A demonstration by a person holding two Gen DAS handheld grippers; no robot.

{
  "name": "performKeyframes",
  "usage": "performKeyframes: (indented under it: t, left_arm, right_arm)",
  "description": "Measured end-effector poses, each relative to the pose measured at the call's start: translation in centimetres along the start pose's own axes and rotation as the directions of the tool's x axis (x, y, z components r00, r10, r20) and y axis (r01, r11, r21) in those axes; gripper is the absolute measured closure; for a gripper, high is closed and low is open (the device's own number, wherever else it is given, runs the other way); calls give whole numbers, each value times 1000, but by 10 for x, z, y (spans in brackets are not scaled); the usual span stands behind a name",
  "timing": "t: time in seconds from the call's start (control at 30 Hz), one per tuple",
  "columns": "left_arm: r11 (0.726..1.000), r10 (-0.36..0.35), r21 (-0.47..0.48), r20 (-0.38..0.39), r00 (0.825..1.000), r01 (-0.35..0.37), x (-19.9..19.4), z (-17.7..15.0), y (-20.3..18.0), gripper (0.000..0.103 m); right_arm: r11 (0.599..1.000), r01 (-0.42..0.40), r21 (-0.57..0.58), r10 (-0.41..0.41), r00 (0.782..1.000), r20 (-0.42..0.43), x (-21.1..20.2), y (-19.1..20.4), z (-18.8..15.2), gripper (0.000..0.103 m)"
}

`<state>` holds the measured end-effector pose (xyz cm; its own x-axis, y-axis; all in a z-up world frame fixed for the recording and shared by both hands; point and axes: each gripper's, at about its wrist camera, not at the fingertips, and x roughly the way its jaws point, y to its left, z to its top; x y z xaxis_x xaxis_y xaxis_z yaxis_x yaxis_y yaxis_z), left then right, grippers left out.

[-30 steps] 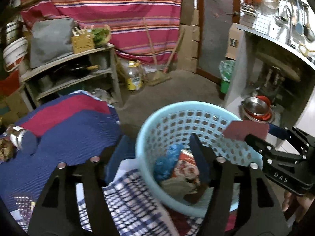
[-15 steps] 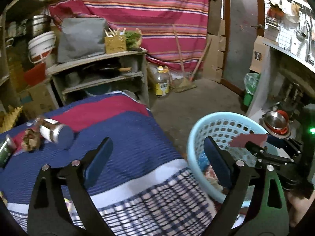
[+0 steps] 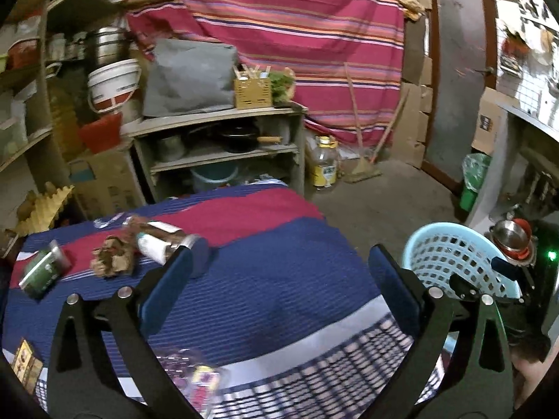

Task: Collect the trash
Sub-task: 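Carry the mask and brown pad over the blue basket and release both, then move both tools back over the table toward the crumpled brown paper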

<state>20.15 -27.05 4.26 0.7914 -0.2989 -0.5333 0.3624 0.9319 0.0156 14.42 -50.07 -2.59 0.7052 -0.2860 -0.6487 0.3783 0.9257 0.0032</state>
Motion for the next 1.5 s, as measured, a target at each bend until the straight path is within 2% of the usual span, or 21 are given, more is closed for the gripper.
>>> performKeyframes:
  t: [0.33,0.53,0.67,0.8,1.03,1.17,1.27,1.37,1.5]
  left_arm:
    - [995,82,-65,1,997,-82,-9,-4,67,6]
    - [984,160,-69,-26,987,-161,-14,-18,115,6]
    - [977,161,-132,-55,985,-167,-19,-28,152,6]
    - [962,233,-126,-90,968,-243,-21,-47,190,6]
    - [933,316,-128,-149,937,-335,-19,-77,240,6]
    - [927,333,-120,-170,927,-355,-8,-88,259,6]
    - [926,337,-113,-188,923,-361,5,-92,269,6]
    - [933,313,-118,-204,928,-341,20,-90,274,6]
    - [948,247,-143,-224,943,-283,45,-82,279,6]
  right_arm:
    - [988,-119,-101,123,992,31,-21,92,7,15]
    - [977,-164,-133,169,985,27,-29,132,7,15]
    - [970,-189,-153,197,980,36,-31,157,10,15]
    - [962,-216,-165,227,973,45,-32,184,12,15]
    - [942,-258,-214,275,960,52,-39,229,17,15]
    - [929,-278,-245,302,951,66,-42,248,23,15]
    - [920,-260,-294,294,953,78,-41,264,25,15]
    - [913,-244,-328,286,954,85,-38,277,27,15]
    - [899,-248,-360,294,953,79,-30,291,31,15]
